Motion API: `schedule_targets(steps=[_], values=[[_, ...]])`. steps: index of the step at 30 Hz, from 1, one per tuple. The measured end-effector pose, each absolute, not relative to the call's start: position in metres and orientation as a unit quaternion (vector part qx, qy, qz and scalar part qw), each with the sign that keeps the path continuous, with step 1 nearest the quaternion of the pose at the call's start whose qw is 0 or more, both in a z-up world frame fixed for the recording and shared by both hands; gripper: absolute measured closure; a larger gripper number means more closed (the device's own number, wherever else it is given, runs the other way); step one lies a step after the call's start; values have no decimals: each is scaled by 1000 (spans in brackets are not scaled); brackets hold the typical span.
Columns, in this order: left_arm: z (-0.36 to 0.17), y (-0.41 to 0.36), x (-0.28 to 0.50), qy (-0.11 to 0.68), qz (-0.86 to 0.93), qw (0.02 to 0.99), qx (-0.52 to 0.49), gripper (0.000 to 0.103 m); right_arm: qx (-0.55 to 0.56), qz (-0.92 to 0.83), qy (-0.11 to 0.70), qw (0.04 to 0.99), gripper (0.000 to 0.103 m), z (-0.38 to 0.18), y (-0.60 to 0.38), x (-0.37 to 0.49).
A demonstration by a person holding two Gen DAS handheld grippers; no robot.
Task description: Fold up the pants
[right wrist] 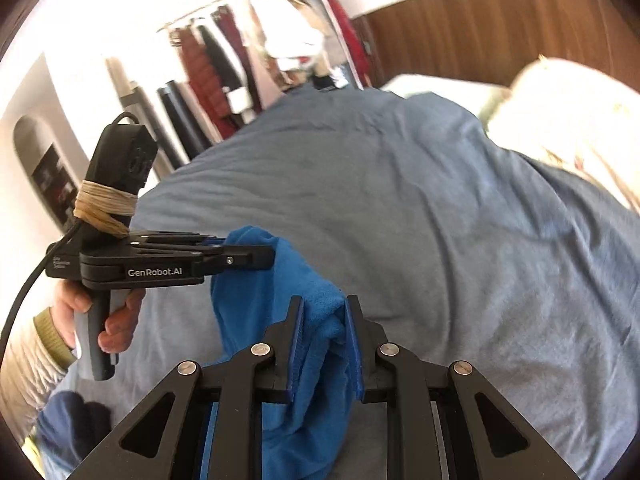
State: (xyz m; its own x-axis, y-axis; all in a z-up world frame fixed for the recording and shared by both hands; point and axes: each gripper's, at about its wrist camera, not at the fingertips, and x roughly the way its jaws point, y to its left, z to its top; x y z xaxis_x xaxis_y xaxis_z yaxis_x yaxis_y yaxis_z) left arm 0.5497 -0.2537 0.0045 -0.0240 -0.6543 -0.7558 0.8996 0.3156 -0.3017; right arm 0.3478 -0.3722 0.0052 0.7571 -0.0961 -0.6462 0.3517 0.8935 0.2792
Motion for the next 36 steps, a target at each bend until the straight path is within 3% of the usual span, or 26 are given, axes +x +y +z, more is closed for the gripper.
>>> schedule_targets(steps=[8,22,36], values=[[11,-170,531,433,-543,712,101,80,110,-84,330,934,82,31,-292,338],[-22,-50,496,448,-506,733,77,80,38,-22,345,938,83,18,-175,315],[-40,9,456,463,-495,704,212,79,18,43,389,920,84,-12,-103,290]])
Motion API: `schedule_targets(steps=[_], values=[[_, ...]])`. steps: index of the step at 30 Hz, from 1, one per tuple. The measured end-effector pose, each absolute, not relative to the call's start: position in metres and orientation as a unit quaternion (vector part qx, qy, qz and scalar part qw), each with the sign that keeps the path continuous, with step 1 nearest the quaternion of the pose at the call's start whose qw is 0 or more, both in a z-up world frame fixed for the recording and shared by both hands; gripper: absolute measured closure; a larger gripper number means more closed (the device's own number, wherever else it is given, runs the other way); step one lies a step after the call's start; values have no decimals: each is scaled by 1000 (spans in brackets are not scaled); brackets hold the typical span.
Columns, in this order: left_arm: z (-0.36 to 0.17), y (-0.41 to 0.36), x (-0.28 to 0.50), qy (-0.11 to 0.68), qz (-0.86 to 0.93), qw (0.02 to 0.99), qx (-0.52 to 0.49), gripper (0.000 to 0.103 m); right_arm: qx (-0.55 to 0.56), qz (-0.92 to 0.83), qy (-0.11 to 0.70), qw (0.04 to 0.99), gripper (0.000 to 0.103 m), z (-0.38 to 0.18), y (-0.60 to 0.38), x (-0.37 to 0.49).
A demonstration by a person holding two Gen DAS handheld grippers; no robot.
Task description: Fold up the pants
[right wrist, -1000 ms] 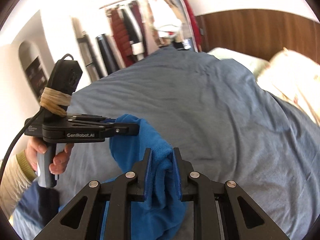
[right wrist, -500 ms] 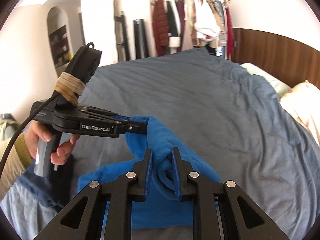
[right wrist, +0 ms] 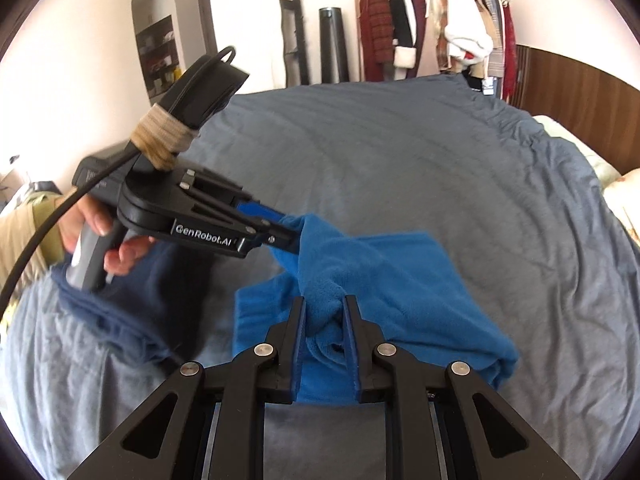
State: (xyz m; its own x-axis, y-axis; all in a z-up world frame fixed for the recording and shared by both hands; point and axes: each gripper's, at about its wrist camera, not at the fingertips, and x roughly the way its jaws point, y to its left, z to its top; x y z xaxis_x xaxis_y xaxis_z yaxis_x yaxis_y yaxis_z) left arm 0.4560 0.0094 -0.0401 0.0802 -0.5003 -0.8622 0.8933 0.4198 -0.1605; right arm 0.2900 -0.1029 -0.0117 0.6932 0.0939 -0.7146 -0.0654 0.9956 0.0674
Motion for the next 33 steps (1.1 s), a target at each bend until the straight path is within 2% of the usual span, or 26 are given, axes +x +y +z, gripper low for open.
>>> schedule_targets(steps=[7,9,11,15,20,22,28,31,33], values=[[-52,26,444,483,-480,680,271,81,20,69,417,906,85,-30,-84,279],[-57,31,441,490,-473,671,293,86,18,72,427,901,85,-36,-82,277],[-61,36,441,496,-465,668,304,96,21,75,436,897,85,-41,-81,276],[-58,46,447,509,-454,673,285,95,28,81,452,888,85,-50,-76,276],[-46,51,450,525,-430,695,237,60,26,93,467,879,88,-60,-69,272],[-44,51,451,539,-415,705,201,58,28,105,475,873,93,-64,-65,270],[-41,59,449,563,-342,748,83,57,38,131,480,866,94,-63,-64,263],[-37,63,444,558,-316,767,17,49,45,132,466,874,94,-46,-69,260],[-40,66,443,562,-297,771,-38,47,34,113,442,889,94,-36,-74,259]])
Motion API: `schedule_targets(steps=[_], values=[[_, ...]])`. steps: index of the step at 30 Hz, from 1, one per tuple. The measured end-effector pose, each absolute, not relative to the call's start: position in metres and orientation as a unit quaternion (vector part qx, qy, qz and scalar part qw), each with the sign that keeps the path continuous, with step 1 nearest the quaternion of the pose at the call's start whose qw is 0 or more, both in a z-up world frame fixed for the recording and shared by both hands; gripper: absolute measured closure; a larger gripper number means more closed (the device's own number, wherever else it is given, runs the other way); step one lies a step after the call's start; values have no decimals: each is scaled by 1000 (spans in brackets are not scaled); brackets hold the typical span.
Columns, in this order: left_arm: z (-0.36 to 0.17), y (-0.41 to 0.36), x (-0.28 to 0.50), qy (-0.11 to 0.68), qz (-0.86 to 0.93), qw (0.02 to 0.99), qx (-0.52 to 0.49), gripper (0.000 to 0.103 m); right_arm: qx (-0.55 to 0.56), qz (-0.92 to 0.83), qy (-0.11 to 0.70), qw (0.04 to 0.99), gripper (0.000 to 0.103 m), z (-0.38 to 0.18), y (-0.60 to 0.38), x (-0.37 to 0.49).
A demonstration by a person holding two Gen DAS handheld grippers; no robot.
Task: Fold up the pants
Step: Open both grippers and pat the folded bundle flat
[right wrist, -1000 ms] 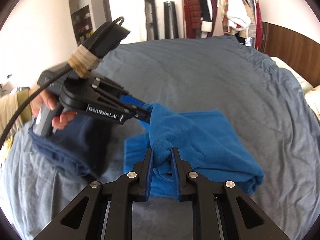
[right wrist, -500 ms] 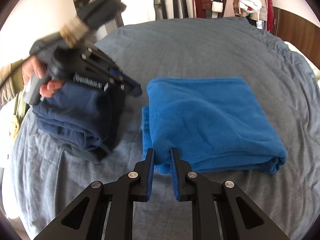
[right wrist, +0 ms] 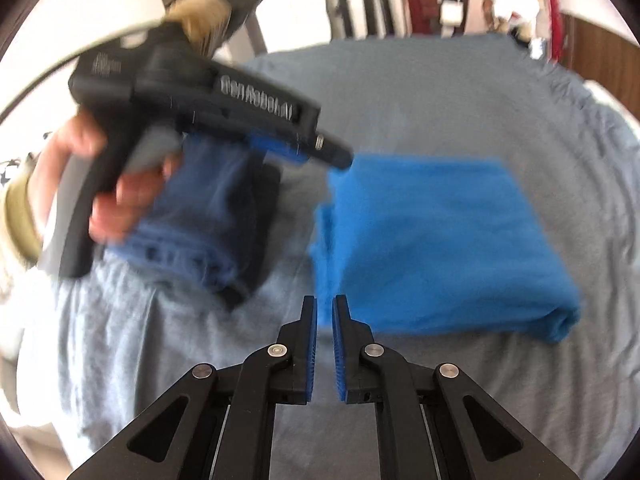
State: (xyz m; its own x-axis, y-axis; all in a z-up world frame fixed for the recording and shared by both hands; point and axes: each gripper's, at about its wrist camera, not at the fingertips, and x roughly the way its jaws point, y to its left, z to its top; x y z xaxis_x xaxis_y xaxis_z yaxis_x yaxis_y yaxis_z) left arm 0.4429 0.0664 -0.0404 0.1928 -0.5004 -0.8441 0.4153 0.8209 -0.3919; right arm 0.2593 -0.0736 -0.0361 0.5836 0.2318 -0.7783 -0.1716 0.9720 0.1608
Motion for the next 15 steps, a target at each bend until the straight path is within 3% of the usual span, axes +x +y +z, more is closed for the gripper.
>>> schedule_targets(steps=[9,10,11,15], values=[[-83,64,449,593,-225,757,-155,48,62,71,434,896,93,-51,-107,289],[-84,63,449,591,-224,759,-153,55,62,76,439,893,93,-55,-106,291],[-85,61,449,587,-224,763,-151,70,61,83,447,889,93,-62,-103,292],[-87,54,443,578,-210,780,-114,76,64,95,467,877,93,-80,-95,293]])
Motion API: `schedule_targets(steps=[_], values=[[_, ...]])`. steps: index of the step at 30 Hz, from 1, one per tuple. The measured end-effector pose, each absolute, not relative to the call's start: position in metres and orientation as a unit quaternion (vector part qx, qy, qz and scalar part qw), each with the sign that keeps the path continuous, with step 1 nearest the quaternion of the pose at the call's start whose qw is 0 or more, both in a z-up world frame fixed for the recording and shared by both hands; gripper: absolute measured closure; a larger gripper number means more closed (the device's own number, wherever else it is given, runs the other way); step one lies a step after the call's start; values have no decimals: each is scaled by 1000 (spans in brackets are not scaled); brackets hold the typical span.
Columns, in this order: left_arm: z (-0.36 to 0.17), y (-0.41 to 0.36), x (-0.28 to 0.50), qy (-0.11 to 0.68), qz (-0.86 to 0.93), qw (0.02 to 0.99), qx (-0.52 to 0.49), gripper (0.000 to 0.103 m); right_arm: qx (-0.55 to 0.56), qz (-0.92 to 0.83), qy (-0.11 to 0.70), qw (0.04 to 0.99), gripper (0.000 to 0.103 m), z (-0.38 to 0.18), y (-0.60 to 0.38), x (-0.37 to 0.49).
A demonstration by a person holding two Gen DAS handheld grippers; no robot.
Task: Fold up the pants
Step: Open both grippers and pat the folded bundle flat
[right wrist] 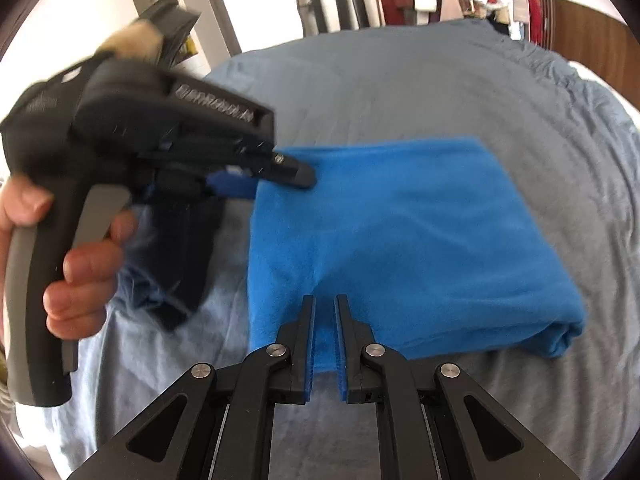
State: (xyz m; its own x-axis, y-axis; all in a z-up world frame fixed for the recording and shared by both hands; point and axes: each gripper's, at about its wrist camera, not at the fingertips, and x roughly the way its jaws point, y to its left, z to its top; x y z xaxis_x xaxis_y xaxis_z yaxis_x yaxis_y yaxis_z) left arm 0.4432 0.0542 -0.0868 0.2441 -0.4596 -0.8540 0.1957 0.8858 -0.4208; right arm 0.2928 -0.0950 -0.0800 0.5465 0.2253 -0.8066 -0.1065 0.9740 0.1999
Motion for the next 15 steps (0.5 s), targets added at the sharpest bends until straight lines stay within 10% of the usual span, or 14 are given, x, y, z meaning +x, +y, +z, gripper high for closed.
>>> schedule_targets(steps=[11,15], values=[[-61,60,422,553,-129,820,-71,60,91,148,511,842,92,-85,-96,283],[-18,59,389,489,-85,868,-39,37,73,156,487,856,52,-48,-118,271]])
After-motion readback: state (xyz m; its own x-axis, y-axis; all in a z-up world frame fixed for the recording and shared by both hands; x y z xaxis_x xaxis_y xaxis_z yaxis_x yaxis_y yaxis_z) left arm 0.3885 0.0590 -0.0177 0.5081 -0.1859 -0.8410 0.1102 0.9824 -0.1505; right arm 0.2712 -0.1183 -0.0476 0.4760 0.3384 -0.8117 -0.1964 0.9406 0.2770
